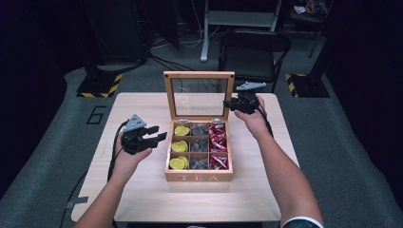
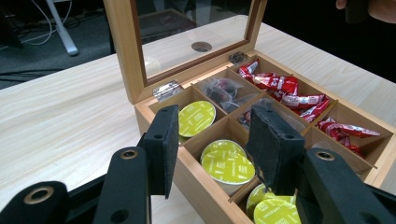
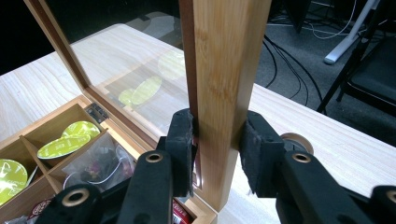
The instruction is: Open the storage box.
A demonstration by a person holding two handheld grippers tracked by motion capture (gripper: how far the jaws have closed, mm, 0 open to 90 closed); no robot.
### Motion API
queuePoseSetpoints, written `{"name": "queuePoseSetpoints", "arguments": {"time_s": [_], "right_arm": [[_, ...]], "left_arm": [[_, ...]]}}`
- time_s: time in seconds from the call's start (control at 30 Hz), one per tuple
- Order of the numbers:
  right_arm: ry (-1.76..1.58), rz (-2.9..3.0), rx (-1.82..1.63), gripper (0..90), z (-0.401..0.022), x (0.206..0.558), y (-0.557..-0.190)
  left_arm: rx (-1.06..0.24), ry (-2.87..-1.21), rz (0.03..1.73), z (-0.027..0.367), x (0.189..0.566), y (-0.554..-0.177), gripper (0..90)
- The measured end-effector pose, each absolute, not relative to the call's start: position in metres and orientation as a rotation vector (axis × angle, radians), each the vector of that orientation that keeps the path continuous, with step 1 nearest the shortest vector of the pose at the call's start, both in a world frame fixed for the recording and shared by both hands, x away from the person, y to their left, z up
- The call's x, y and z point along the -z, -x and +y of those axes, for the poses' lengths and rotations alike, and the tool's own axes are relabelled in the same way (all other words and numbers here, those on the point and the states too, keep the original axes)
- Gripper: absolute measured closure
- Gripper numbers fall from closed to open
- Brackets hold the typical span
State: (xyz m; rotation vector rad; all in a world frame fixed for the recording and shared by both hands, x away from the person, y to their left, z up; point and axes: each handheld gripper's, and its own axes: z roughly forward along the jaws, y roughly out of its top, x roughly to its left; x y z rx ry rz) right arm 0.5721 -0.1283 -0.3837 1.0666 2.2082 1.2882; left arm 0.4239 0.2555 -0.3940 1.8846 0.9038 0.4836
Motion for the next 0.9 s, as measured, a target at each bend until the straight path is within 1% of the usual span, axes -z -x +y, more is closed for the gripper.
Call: {"name": "queuePoseSetpoints", "arguments": {"time_s": [0.37, 0.67, 0.9], "right_arm": [[-1.107, 2.196, -1.300, 66.0, -0.128, 0.385, -0.581], [-1.146, 2.197, -1.298, 65.9, -0.128, 0.385, -0.587], [-1.183, 2.187, -1.299, 65.7, -0.127, 0.386, -0.590]], "left_arm": [[-0.463, -1.867, 0.932, 0.262, 0.400, -0.423, 53.4], [-0.469, -1.873, 0.917, 0.261, 0.401, -0.420, 53.4], [-0.455, -1.855, 0.931, 0.263, 0.410, -0.418, 53.4]]}}
